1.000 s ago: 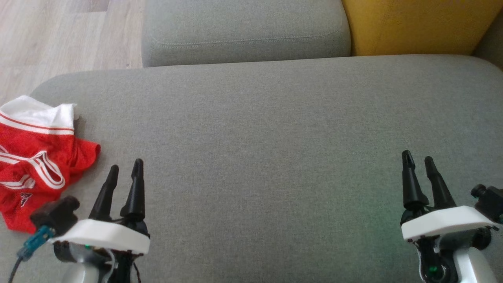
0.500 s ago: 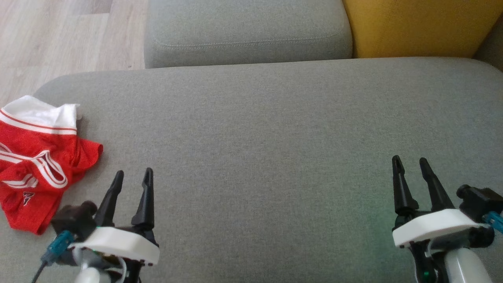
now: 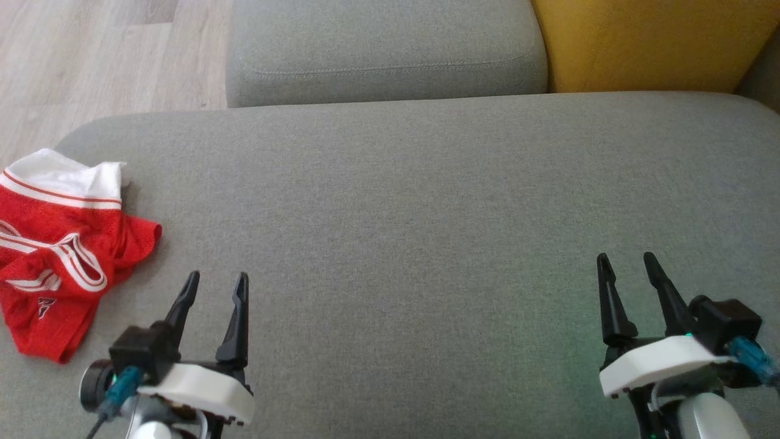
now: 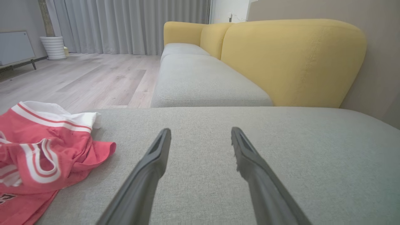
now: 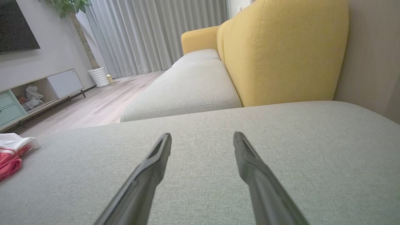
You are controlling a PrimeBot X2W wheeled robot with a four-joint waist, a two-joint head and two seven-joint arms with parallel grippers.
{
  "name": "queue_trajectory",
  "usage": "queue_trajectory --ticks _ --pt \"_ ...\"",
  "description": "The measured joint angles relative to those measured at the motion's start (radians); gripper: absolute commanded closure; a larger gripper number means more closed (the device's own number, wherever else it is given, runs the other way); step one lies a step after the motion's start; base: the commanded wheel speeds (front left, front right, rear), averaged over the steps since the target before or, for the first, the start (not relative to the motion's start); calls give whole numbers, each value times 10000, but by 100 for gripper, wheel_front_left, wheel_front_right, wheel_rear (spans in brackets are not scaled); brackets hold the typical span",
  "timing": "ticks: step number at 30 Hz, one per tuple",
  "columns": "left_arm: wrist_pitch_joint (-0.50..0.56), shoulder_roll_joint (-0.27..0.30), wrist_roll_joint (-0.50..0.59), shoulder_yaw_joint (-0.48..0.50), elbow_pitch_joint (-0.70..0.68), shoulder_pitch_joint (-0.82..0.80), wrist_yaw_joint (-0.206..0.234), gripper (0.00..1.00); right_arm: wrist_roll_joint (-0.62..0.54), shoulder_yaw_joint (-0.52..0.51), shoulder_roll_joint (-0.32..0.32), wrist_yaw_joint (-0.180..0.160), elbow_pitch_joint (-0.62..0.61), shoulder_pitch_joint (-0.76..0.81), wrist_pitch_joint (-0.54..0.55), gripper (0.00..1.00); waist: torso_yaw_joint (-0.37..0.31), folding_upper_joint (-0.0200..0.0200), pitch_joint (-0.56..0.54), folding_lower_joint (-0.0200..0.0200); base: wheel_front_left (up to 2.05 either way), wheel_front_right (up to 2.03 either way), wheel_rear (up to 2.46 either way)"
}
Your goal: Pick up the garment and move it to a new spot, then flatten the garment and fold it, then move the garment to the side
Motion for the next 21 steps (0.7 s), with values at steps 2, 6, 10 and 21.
queue_trajectory --ticks 2,6,10,21 --pt "-42 6 165 -33 69 48 48 0 -192 0 31 0 4 1 -46 0 9 0 -1 0 0 0 0" --pt "-169 10 458 -90 276 139 67 0 -568 2 71 0 4 2 -130 0 26 0 -2 0 0 0 0" --pt "-297 8 740 -130 408 142 69 0 -894 2 96 0 -10 19 -130 0 46 0 -4 0 0 0 0" --pt "-562 -130 1333 -73 552 157 59 0 -1143 -19 113 0 -203 198 -230 0 95 0 14 0 0 0 0"
